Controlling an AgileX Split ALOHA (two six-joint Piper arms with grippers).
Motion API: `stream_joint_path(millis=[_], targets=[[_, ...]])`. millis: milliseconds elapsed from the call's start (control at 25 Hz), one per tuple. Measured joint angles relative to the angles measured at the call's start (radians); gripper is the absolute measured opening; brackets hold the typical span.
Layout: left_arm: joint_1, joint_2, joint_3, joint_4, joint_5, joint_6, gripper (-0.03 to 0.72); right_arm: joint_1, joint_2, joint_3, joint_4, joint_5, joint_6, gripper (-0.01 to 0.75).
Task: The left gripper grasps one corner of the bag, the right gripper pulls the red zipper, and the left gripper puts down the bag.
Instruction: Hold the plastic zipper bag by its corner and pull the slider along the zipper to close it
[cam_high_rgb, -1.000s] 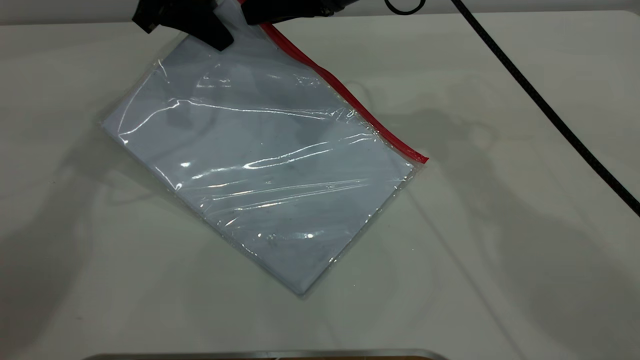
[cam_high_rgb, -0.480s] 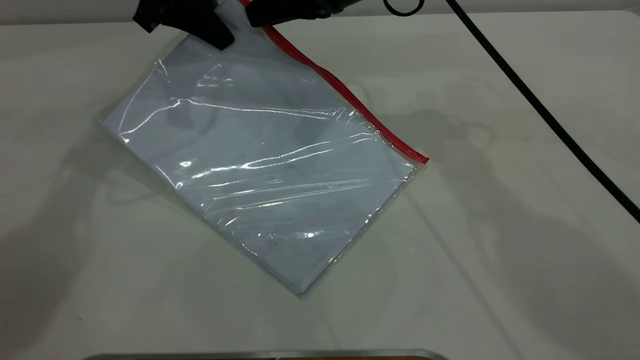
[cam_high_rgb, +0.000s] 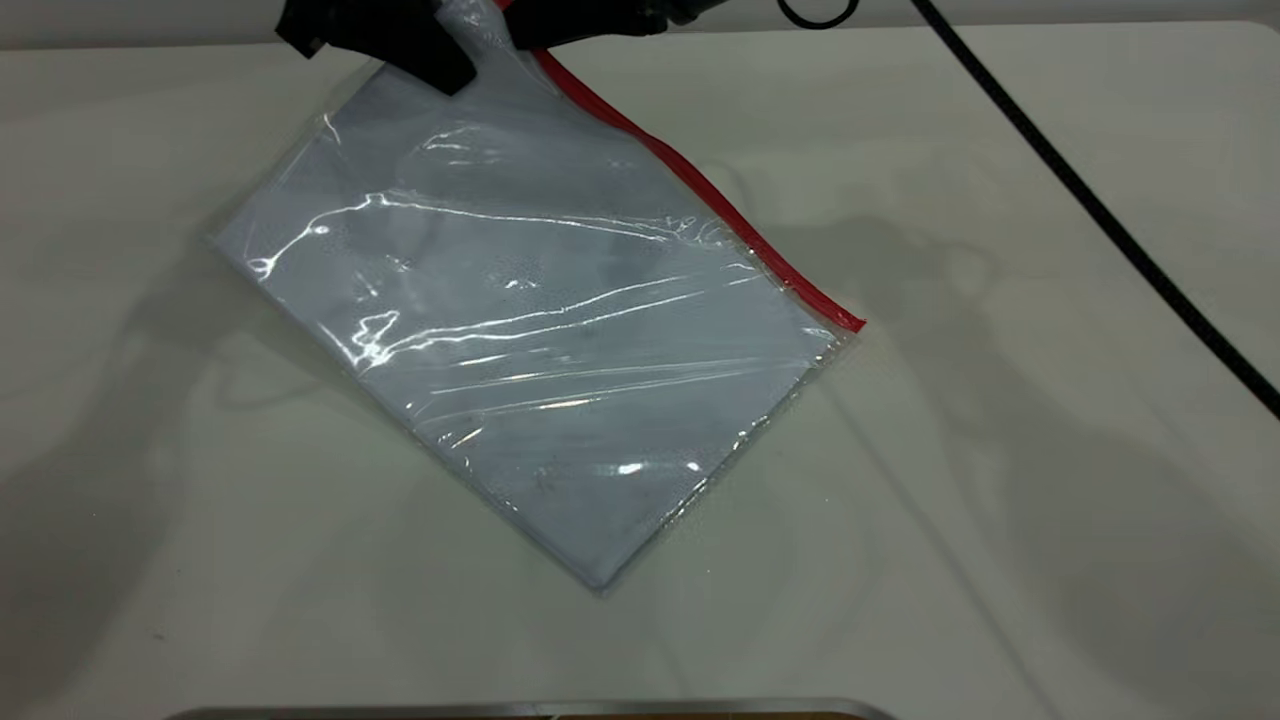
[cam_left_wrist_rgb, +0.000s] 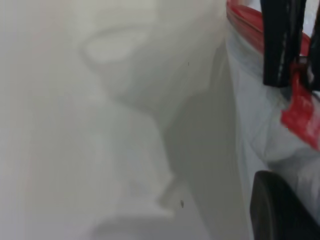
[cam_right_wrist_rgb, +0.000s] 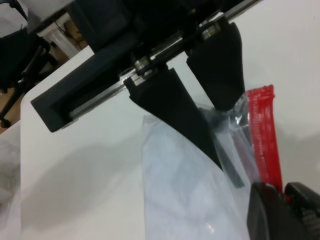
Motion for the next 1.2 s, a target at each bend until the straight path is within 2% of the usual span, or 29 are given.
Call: stream_joint_path(millis=[640,1200], targets=[[0.085,0.013,0.006,-0.333,0.093,0.118,0.051,-0.062,0.006,-0.017,-0.118,0.025,0.029,0.035],[0.099,0.013,0.013,-0.427,0.111,0.185,0.051,-0.091,0.066,-0.027,-0.099,0.052,0.057,0.037]])
